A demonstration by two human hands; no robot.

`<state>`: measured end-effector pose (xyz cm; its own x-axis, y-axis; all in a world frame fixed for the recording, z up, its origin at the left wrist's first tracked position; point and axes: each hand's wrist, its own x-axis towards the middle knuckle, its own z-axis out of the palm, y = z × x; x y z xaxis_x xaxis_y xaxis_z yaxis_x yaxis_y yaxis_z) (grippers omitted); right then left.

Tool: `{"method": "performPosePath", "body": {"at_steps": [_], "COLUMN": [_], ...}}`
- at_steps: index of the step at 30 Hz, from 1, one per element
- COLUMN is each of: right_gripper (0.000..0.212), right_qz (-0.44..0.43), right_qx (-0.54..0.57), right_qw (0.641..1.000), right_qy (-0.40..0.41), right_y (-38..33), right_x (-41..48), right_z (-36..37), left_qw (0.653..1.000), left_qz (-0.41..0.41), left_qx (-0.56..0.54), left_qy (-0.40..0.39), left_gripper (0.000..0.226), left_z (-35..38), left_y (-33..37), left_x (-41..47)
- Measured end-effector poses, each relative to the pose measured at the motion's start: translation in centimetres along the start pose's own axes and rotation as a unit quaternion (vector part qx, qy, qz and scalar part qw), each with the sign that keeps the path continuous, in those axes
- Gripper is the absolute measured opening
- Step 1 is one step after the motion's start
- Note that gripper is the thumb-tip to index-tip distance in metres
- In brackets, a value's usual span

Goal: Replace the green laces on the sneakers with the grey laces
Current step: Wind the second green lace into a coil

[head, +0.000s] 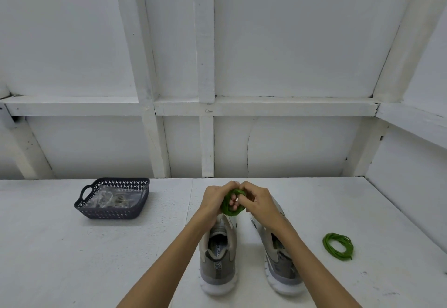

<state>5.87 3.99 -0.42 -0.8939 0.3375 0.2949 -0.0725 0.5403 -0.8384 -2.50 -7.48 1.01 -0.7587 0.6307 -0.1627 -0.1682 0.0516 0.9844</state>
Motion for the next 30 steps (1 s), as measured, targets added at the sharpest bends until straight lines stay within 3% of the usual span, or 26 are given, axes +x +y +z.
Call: {"method": "performPosePath", "body": {"at_steps": [3,6,9,12,19,22,26,30], "right_gripper": [0.01,0.019,0.022,0.021,0.017,0.017,0.013,0.007], "right_qz": [0.043,0.125,0.163,0.187,0.234,0.259,0.31,0.367], "right_qx": [0.051,0.172,0.214,0.26,0.271,0.264,0.251,0.26], "right_qw": [0.998,0.977,0.963,0.947,0.925,0.914,0.898,0.874], "right_qy": [0.001,-0.008,0.004,0.031,0.13,0.165,0.185,0.183], "right_y": [-0.1,0.0,1.1,2.0,4.7,5.7,7.7,9.7], "right_x": [-0.3,-0.9,-2.3,-3.7,-7.3,-9.1,-11.6,-13.0], "right_z": [-0.4,-1.9,-3.7,-5.3,-10.4,-13.3,-16.3,-17.8], "left_qw": [1.0,0.992,0.978,0.979,0.981,0.964,0.95,0.944], "left_qz": [0.012,0.034,0.034,0.029,0.07,0.079,0.029,0.021], "left_qx": [0.018,0.044,0.03,0.042,0.154,0.211,0.219,0.228], "left_qy": [-0.016,-0.118,-0.201,-0.197,-0.092,-0.144,-0.223,-0.236], "left_gripper": [0.039,0.037,0.023,0.018,0.021,0.024,0.015,0.018], "left_z": [0.3,0.9,2.4,5.1,14.2,16.6,19.8,22.2], "left_y": [-0.2,0.0,0.0,-0.9,-3.8,-4.4,-5.4,-6.9], "left_x": [0.4,0.2,0.5,1.4,2.1,3.1,3.3,3.0]}}
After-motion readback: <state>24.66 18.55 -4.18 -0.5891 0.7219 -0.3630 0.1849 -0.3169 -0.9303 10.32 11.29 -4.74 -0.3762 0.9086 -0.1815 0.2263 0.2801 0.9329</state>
